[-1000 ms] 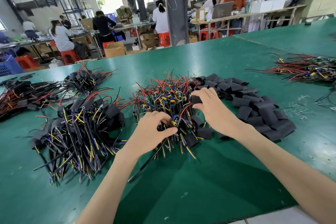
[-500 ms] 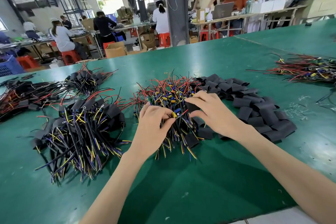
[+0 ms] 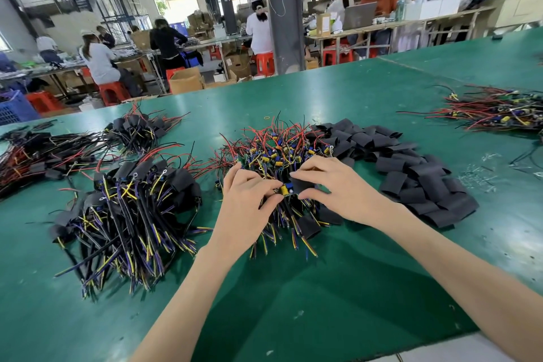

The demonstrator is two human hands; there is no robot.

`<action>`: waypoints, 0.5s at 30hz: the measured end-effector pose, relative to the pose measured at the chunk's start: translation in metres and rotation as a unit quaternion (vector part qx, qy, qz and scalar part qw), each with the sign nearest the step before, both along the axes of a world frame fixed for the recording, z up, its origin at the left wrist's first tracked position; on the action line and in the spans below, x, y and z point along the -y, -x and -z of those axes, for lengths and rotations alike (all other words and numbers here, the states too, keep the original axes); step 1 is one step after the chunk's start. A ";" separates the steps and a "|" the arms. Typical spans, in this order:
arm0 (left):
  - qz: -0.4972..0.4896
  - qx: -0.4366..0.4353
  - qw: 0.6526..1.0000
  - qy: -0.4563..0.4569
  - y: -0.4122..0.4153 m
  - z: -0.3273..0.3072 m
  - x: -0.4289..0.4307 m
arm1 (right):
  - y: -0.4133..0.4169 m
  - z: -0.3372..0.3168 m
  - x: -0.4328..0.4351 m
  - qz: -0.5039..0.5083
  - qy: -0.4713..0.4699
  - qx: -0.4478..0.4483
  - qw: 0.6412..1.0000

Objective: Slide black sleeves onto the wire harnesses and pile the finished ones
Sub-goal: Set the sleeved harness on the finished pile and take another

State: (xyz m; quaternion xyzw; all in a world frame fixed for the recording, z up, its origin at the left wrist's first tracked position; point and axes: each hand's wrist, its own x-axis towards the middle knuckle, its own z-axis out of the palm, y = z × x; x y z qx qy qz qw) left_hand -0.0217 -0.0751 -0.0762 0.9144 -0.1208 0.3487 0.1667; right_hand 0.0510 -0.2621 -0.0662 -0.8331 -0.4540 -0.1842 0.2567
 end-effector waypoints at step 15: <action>-0.001 0.001 1.000 -0.006 0.007 -0.004 0.009 | 0.004 0.004 -0.004 -0.027 0.010 0.029 0.999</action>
